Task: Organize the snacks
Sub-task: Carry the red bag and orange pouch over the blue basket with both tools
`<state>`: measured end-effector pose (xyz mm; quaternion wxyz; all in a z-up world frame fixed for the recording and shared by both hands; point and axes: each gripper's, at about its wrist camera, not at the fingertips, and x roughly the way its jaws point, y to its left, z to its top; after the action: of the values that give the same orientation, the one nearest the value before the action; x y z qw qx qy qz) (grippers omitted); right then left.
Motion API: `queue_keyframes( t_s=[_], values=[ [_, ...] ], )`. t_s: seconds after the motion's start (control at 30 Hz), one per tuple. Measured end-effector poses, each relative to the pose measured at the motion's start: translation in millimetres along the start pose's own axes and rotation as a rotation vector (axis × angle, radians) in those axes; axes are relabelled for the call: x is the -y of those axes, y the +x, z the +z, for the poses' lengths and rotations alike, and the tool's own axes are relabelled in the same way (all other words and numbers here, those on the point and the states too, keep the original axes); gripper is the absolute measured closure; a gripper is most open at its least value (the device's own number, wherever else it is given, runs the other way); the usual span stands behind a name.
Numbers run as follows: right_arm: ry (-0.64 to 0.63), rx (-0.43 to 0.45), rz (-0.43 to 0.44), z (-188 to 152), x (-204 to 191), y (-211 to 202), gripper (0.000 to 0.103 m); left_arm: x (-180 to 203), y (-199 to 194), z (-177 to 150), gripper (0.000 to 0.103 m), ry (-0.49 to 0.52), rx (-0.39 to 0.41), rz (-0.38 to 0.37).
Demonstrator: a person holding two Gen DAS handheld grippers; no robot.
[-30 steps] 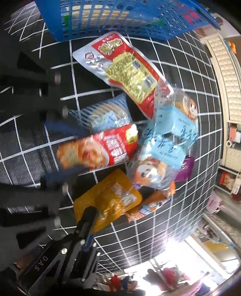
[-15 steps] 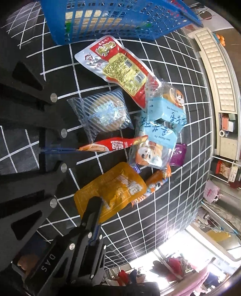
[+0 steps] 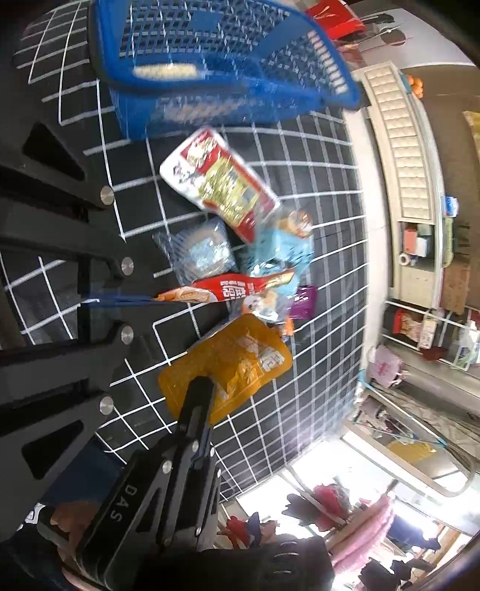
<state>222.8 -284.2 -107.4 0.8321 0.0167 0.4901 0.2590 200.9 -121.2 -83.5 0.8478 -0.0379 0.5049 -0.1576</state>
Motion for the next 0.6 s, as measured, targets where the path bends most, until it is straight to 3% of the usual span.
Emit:
queue_keyframes(
  t_s=[0.3,0.6],
  values=[
    [-0.072,0.083,0.046,34,-55,-20,0.099,-32,-67,5,0.103,-0.006,0.099,0.032],
    [-0.149,0.111,0.107,67,-112,-9,0.099,-86,-114,11,0.103,-0.034,0.143,0.098]
  ],
)
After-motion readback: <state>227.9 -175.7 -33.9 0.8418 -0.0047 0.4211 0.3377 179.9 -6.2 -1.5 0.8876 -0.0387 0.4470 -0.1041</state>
